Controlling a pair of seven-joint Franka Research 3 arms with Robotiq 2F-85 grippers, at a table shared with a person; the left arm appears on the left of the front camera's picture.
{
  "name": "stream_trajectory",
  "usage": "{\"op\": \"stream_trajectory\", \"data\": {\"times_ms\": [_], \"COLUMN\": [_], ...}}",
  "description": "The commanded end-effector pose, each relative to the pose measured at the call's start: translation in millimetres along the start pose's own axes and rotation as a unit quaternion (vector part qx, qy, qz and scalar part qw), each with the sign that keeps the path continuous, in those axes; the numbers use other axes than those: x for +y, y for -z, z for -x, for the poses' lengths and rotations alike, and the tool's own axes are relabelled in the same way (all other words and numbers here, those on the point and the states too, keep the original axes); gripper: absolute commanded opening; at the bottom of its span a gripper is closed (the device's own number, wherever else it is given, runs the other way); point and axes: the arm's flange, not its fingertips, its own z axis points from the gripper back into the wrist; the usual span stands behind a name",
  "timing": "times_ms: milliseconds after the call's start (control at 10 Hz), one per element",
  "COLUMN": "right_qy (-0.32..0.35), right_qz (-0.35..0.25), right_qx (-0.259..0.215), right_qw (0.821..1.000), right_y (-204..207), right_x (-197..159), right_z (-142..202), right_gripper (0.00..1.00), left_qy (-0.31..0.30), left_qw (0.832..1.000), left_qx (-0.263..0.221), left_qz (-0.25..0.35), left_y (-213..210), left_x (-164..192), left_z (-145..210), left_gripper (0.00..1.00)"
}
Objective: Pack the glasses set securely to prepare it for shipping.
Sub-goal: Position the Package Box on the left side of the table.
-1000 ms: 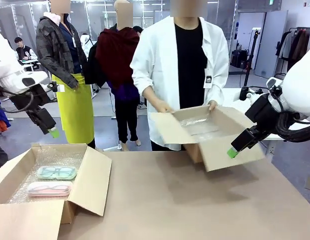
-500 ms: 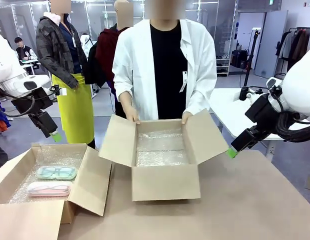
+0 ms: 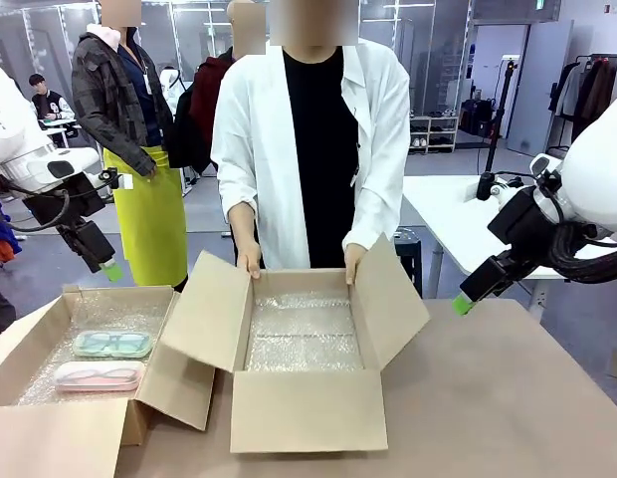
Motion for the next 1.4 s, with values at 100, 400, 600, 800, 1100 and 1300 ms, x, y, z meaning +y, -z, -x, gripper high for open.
{"op": "stream_trajectory", "data": {"times_ms": [100,400,600,800,1100,1300], "right_qy": [-0.002,-0.002,-0.002,-0.002,-0.002,-0.002], "right_qz": [0.006,0.006,0.006,0.006,0.006,0.006], "right_qx": [-0.002,-0.002,-0.002,-0.002,-0.002,-0.002], "right_qw": [1.000,1.000,1.000,1.000,1.000,1.000], "right_y": [1.0,1.0,1.0,1.0,1.0,1.0], "right_x": [1.1,1.1,1.1,1.1,1.1,1.1], "right_z": [-0.6,-0.6,-0.6,-0.6,-0.6,-0.6], "right_gripper": [1.00,1.00,1.00,1.00,1.00,1.00], "left_qy": [-0.002,-0.002,-0.002,-0.002,-0.002,-0.002], "left_qw": [1.000,1.000,1.000,1.000,1.000,1.000], "left_qx": [0.001,0.001,0.001,0.001,0.001,0.001], "left_qz": [-0.004,-0.004,-0.004,-0.004,-0.004,-0.004], "left_y": [-2.6,-2.6,-2.6,-2.6,-2.6,-2.6], "left_x": [1.2,1.2,1.2,1.2,1.2,1.2], "left_z": [-1.8,-1.8,-1.8,-1.8,-1.8,-1.8], "left_gripper": [1.00,1.00,1.00,1.00,1.00,1.00]}}
